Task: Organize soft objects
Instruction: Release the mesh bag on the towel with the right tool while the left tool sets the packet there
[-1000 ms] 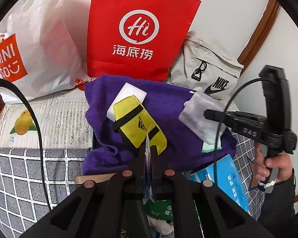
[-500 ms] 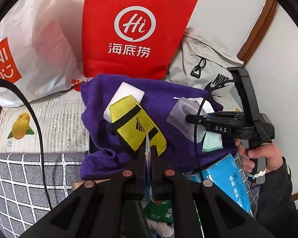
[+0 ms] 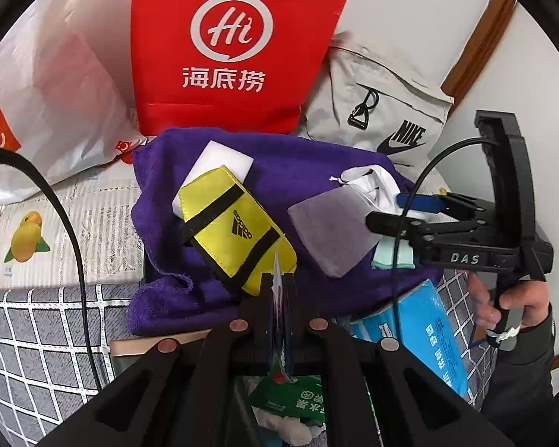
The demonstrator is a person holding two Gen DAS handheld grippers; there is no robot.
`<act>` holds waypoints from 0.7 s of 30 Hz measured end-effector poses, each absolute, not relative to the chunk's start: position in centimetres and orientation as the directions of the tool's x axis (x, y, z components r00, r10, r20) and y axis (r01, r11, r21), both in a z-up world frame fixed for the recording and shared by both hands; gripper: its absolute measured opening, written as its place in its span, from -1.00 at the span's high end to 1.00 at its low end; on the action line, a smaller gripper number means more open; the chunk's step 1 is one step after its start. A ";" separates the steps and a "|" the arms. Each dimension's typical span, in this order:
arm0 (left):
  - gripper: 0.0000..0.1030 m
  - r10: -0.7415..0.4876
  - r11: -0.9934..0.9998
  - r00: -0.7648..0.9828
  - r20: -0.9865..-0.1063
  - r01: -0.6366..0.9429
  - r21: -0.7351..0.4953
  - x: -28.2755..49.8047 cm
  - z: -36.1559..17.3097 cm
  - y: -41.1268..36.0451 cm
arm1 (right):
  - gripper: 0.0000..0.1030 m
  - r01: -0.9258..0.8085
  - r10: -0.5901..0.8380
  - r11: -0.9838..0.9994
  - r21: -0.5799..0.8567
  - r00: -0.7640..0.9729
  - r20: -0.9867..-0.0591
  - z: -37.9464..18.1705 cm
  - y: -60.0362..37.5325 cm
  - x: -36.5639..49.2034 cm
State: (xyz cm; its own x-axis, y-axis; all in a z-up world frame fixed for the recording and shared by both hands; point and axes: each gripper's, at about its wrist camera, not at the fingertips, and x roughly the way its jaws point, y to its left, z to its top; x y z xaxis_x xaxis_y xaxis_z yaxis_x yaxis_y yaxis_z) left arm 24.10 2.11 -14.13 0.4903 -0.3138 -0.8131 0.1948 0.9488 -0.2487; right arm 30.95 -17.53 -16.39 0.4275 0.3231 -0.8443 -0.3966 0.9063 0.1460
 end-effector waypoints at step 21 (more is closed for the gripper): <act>0.91 -0.339 0.939 0.424 -0.840 0.203 -0.276 29.0 -16.0 -2.7 | -0.51 -0.302 0.314 0.937 0.175 0.512 -0.799 -13.9 -25.2 21.7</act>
State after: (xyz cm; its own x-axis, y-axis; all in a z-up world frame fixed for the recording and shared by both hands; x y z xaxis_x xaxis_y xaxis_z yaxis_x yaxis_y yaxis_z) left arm 28.98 -2.73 -16.02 0.4243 -0.3388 -0.8398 0.2031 0.9393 -0.2763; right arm 21.65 -25.18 -13.90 0.5121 0.3142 -0.7994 -0.3023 0.9371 0.1746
